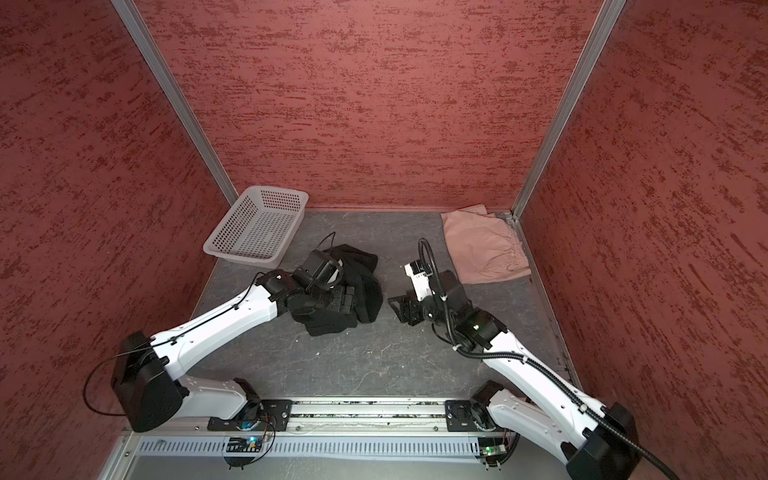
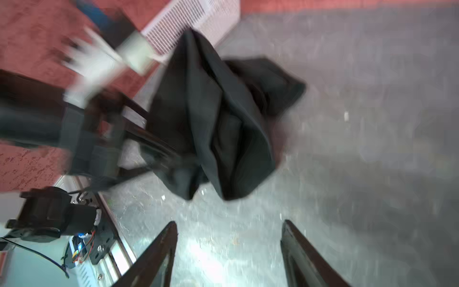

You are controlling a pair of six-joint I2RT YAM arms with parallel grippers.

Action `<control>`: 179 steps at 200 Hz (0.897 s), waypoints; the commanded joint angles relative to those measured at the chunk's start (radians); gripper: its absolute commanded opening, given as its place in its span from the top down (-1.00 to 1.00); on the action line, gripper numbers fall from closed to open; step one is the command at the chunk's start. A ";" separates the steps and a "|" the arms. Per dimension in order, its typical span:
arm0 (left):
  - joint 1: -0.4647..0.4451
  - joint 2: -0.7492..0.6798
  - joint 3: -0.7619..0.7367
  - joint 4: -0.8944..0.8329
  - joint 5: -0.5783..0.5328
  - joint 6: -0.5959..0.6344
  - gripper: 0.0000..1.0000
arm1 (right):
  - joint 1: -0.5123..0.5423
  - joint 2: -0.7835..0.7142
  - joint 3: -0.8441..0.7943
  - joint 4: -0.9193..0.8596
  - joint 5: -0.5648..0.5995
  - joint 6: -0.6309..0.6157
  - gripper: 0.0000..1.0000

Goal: Fold and stack the shorts

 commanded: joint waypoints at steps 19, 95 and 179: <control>-0.138 -0.026 0.006 -0.239 -0.054 -0.097 -0.99 | 0.001 -0.048 -0.152 0.107 0.022 0.169 -0.37; -0.165 0.053 0.069 -0.346 -0.185 -0.123 -0.99 | 0.070 0.238 -0.222 0.570 -0.150 0.197 -0.53; -0.055 -0.288 -0.039 -0.290 -0.104 -0.108 -0.99 | 0.120 0.651 0.139 0.576 -0.079 -0.034 0.66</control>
